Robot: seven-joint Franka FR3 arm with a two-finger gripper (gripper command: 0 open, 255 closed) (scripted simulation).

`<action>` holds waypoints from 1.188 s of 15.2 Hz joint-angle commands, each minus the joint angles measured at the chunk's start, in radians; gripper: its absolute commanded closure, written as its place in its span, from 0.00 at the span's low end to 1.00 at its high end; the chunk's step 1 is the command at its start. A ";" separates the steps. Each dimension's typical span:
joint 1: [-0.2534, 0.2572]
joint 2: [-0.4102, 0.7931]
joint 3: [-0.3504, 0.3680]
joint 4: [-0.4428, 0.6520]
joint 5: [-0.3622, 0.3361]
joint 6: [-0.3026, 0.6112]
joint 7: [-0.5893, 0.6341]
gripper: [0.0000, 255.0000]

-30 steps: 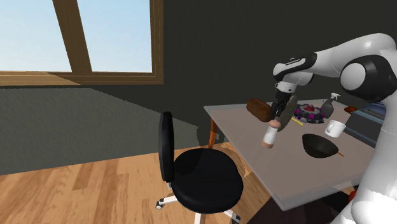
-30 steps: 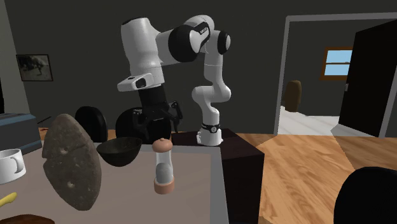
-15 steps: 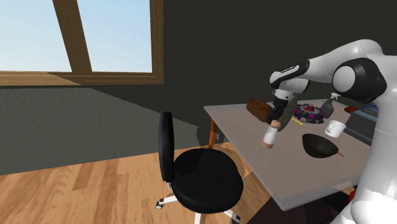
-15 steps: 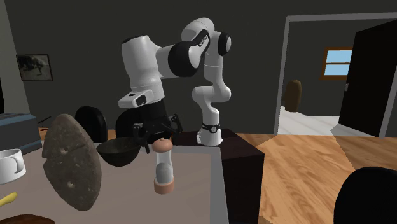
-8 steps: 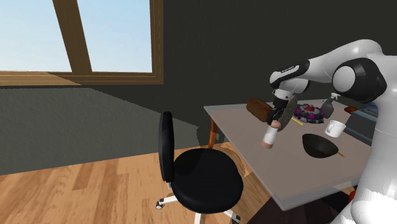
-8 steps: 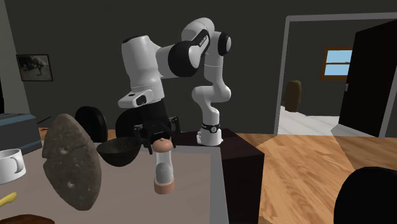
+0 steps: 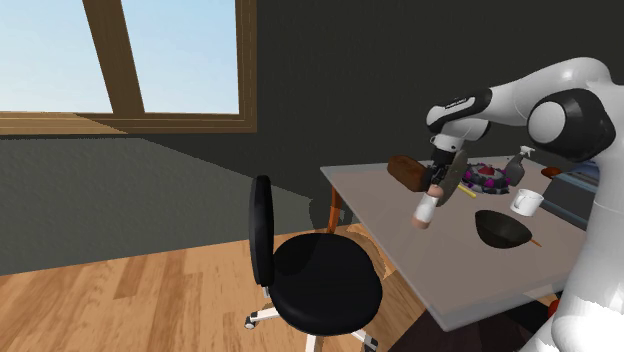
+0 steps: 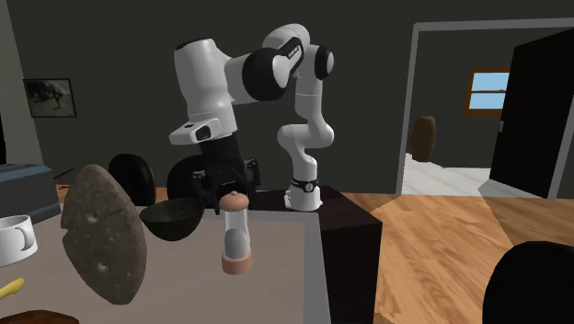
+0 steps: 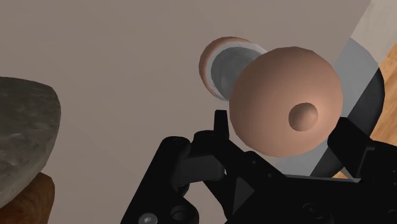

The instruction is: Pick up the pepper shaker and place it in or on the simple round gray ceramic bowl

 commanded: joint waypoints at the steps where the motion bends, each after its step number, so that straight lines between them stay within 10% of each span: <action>1: 0.002 -0.010 -0.002 0.015 -0.007 -0.022 0.008 1.00; 18: 0.003 -0.065 -0.015 0.177 -0.048 -0.228 0.053 1.00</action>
